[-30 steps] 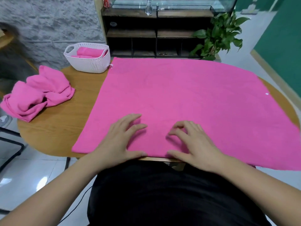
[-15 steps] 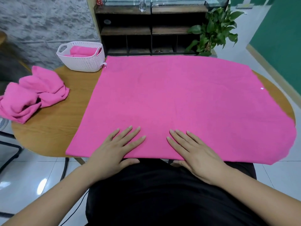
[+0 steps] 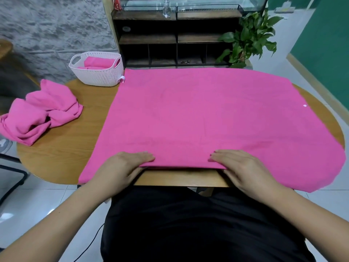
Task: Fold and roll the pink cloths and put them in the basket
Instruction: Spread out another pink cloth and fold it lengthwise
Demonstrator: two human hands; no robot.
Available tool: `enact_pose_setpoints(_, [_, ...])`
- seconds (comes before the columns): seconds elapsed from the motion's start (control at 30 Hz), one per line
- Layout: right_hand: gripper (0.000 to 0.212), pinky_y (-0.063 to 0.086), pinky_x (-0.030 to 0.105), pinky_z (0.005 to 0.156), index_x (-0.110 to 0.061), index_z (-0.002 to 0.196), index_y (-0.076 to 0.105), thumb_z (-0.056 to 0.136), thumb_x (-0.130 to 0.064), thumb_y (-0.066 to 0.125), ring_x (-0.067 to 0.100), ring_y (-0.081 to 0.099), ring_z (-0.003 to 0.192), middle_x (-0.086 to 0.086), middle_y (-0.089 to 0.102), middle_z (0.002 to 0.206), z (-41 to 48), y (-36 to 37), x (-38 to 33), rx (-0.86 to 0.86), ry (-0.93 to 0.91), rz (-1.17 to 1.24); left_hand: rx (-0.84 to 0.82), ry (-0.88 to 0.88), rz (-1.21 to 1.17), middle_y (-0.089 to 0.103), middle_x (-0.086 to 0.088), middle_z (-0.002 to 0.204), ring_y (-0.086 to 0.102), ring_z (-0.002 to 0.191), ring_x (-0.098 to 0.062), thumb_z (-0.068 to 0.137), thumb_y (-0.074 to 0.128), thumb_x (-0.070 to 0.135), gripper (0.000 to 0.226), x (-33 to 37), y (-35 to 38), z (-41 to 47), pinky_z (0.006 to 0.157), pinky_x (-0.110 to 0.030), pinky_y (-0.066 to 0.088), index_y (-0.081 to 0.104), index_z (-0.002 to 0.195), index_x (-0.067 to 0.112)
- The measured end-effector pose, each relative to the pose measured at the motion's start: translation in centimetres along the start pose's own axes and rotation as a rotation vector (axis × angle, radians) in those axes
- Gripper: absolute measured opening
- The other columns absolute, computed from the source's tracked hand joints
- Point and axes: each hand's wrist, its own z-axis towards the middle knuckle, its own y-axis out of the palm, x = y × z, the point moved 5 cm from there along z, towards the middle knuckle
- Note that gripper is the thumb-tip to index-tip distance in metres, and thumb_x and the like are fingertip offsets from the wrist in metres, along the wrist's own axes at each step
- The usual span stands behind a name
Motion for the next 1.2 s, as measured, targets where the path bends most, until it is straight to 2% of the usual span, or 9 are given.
enact_pose_setpoints(0.1, [0.038,0.058,0.045,0.096,-0.017,0.126,0.073,0.1,-0.031,0.049,0.024,0.07,0.118,-0.001,0.075,0.125,1.2,-1.6,1.4,0.071,0.044,-0.073,0.107,-0.058,0.07,0.078,0.008,0.114,0.073,0.097,-0.022,0.099,0.045,0.042,0.039,-1.2,-2.3,1.2,0.078,-0.036,0.058,0.073,0.122,0.028])
enact_pose_setpoints(0.2, [0.034,0.059,0.043,0.085,-0.016,0.117,0.072,0.105,-0.036,0.047,0.03,0.07,0.103,0.001,0.075,0.111,2.8,-3.1,2.6,0.124,0.09,-0.155,0.21,-0.091,0.14,0.077,0.003,0.097,0.073,0.084,-0.026,0.102,0.047,0.043,0.034,-2.2,-4.4,2.8,0.065,-0.034,0.053,0.072,0.11,0.022])
enact_pose_setpoints(0.33, [0.037,0.055,0.044,0.074,-0.015,0.109,0.071,0.106,-0.043,0.047,0.034,0.068,0.092,0.006,0.072,0.096,5.4,-4.9,4.7,0.206,0.171,-0.227,0.263,-0.167,0.131,0.075,0.003,0.095,0.071,0.087,-0.028,0.103,0.048,0.047,0.032,-4.4,-5.5,5.5,0.066,-0.037,0.05,0.069,0.106,0.023])
enact_pose_setpoints(0.57, [0.037,0.054,0.044,0.073,-0.016,0.106,0.068,0.108,-0.045,0.045,0.036,0.065,0.095,0.008,0.072,0.098,11.7,-6.4,9.7,0.295,0.274,-0.291,0.32,-0.224,0.071,0.073,-0.002,0.093,0.07,0.09,-0.033,0.103,0.05,0.047,0.03,-8.9,-5.7,12.6,0.072,-0.043,0.052,0.066,0.102,0.022])
enact_pose_setpoints(0.8, [0.031,0.047,0.043,0.064,-0.016,0.1,0.062,0.108,-0.043,0.05,0.038,0.062,0.088,0.009,0.067,0.09,18.1,-5.5,15.4,0.299,0.426,-0.305,0.363,-0.332,0.126,0.063,-0.008,0.077,0.061,0.076,-0.037,0.103,0.063,0.043,0.034,-12.6,-5.7,20.2,0.064,-0.044,0.043,0.055,0.08,0.019])
enact_pose_setpoints(0.9, [0.035,0.043,0.041,0.059,-0.013,0.095,0.061,0.107,-0.044,0.051,0.039,0.061,0.081,0.012,0.064,0.086,19.8,-3.7,17.5,0.274,0.507,-0.281,0.355,-0.366,0.141,0.063,-0.008,0.081,0.061,0.079,-0.037,0.101,0.065,0.043,0.033,-14.3,-4.4,22.4,0.066,-0.045,0.044,0.06,0.081,0.017])
enact_pose_setpoints(1.03, [0.036,0.037,0.039,0.061,-0.008,0.093,0.062,0.106,-0.04,0.055,0.039,0.06,0.081,0.014,0.062,0.084,20.9,-1.3,19.2,0.235,0.55,-0.292,0.308,-0.348,0.16,0.063,-0.008,0.082,0.061,0.079,-0.037,0.098,0.068,0.042,0.032,-15.8,-2.1,24.0,0.067,-0.045,0.047,0.063,0.082,0.015])
enact_pose_setpoints(1.2, [0.031,0.046,0.046,0.069,-0.007,0.095,0.066,0.103,-0.037,0.061,0.039,0.059,0.083,0.016,0.06,0.089,20.8,0.7,20.1,0.209,0.522,-0.365,0.291,-0.347,0.167,0.062,-0.005,0.088,0.061,0.085,-0.036,0.097,0.071,0.037,0.022,-16.8,-0.4,23.9,0.07,-0.046,0.049,0.065,0.09,0.018])
